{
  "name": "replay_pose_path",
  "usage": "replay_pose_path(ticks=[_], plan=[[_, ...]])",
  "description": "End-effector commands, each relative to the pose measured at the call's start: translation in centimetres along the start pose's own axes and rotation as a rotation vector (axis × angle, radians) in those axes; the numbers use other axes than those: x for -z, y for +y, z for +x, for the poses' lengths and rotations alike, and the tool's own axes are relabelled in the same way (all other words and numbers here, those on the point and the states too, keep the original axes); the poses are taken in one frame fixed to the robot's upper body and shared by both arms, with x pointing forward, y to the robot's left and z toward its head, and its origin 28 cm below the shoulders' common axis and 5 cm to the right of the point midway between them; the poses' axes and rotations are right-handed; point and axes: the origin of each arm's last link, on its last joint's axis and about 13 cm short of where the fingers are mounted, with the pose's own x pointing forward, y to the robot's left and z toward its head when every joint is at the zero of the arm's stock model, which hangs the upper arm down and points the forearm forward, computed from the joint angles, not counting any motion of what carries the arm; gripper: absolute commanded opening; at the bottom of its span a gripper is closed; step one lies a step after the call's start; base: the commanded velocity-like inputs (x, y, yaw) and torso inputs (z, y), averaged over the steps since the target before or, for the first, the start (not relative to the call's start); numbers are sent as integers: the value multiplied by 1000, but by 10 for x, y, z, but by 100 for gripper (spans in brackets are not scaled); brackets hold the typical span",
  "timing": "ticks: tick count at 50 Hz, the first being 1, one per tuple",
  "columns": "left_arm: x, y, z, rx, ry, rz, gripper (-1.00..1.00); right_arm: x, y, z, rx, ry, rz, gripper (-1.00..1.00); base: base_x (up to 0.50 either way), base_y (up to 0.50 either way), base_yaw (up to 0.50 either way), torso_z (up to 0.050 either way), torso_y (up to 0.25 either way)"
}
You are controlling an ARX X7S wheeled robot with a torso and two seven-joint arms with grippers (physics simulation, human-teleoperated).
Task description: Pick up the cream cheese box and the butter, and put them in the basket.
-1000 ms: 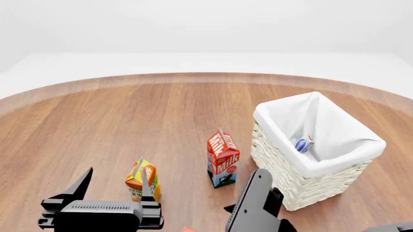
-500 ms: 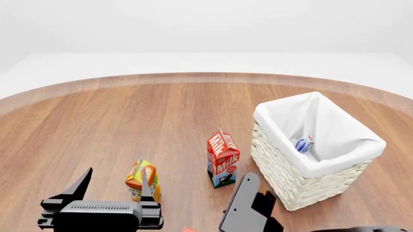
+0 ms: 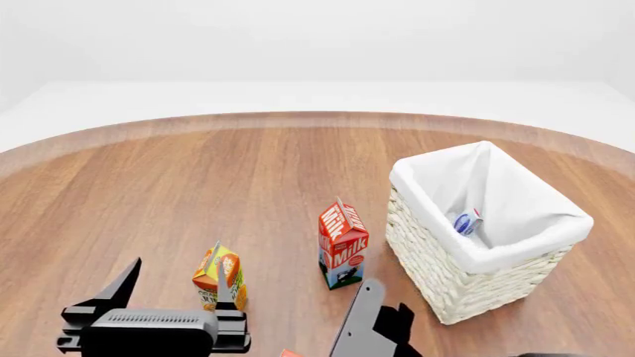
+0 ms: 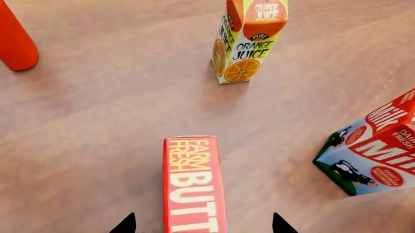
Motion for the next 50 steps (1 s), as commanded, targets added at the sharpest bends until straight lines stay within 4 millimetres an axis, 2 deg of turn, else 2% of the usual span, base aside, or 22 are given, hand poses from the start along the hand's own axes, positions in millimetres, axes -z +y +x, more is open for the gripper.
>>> replay_pose_path(ticks=[1, 26, 50], plan=[[0, 0, 0, 4, 0, 0, 100, 2, 1, 6, -21, 12, -7, 100, 0, 0, 0, 0, 0], [0, 0, 0, 1, -1, 0, 100, 11, 4, 34, -54, 54, 5, 100, 0, 0, 0, 0, 0], [0, 0, 0, 1, -2, -1, 100, 21, 3, 46, -43, 94, 5, 100, 0, 0, 0, 0, 0]])
